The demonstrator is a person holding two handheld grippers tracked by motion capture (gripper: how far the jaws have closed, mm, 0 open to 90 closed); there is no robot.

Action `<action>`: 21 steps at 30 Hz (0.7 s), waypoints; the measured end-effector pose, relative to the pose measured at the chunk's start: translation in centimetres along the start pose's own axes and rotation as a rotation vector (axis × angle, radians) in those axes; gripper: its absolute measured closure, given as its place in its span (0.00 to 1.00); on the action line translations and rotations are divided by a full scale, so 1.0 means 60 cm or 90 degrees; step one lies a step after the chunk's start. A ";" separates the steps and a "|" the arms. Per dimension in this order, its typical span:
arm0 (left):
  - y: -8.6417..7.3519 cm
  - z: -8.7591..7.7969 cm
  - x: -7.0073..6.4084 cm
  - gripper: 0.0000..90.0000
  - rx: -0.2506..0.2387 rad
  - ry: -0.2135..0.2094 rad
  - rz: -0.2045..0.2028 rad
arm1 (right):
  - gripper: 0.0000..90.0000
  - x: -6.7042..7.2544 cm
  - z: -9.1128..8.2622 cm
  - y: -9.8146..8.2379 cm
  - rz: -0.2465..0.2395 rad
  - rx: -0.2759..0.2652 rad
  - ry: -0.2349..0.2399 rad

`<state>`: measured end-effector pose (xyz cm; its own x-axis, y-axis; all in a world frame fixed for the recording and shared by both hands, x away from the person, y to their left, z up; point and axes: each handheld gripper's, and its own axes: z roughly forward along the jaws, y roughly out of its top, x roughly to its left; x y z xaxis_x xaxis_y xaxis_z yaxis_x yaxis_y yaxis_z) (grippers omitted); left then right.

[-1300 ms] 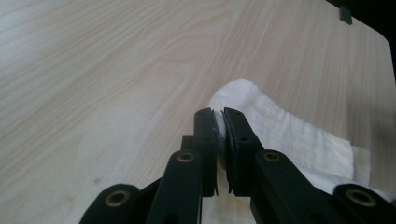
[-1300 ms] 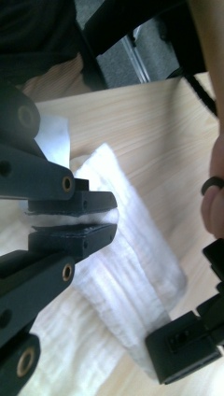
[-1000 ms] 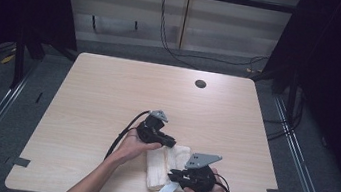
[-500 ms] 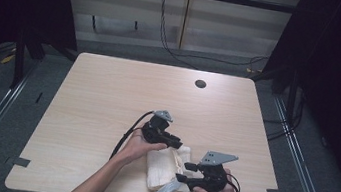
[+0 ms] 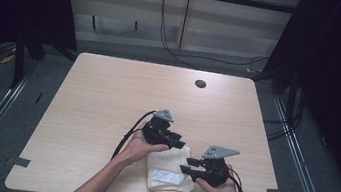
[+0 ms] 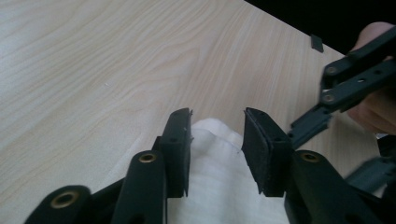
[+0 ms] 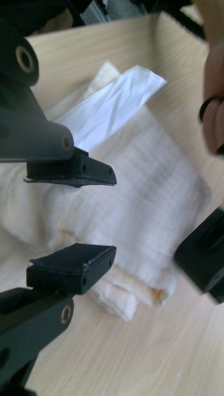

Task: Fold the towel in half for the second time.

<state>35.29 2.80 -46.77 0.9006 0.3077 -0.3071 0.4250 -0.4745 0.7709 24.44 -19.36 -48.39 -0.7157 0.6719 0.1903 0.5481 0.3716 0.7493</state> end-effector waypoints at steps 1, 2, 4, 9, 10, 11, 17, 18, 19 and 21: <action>-0.001 -0.006 -0.001 0.66 0.000 0.004 0.004 | 0.74 -0.001 0.002 -0.001 -0.003 0.006 0.000; -0.003 -0.012 -0.002 0.65 -0.004 0.007 0.004 | 0.75 -0.001 0.003 -0.002 -0.003 0.012 0.001; -0.007 -0.025 -0.002 0.64 -0.004 0.014 0.007 | 0.76 0.000 0.004 -0.005 -0.008 0.025 -0.002; -0.021 -0.058 0.000 0.62 0.006 0.036 0.017 | 0.73 -0.002 -0.006 -0.011 -0.005 0.035 -0.023; -0.023 -0.065 0.001 0.61 0.011 0.039 0.019 | 0.71 -0.005 -0.008 -0.011 0.000 0.035 -0.024; -0.024 -0.073 0.001 0.61 0.024 0.048 0.024 | 0.69 -0.008 -0.011 -0.010 -0.008 0.044 -0.030; -0.037 -0.123 0.006 0.54 0.034 0.093 0.017 | 0.64 -0.038 -0.028 -0.002 0.005 0.005 -0.033; -0.041 -0.130 0.006 0.53 0.039 0.102 0.015 | 0.63 -0.041 -0.031 0.000 0.008 -0.002 -0.034; -0.045 -0.136 0.006 0.52 0.041 0.110 0.012 | 0.61 -0.045 -0.034 0.003 0.009 -0.011 -0.037; -0.056 -0.144 0.006 0.50 0.043 0.116 0.006 | 0.56 -0.053 -0.041 0.007 0.023 -0.017 -0.009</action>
<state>33.40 11.64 -44.62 0.8761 0.4436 -0.1890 0.4269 -0.5312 0.7318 25.87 -22.91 -47.16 -0.6901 0.6930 0.2086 0.5609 0.3300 0.7592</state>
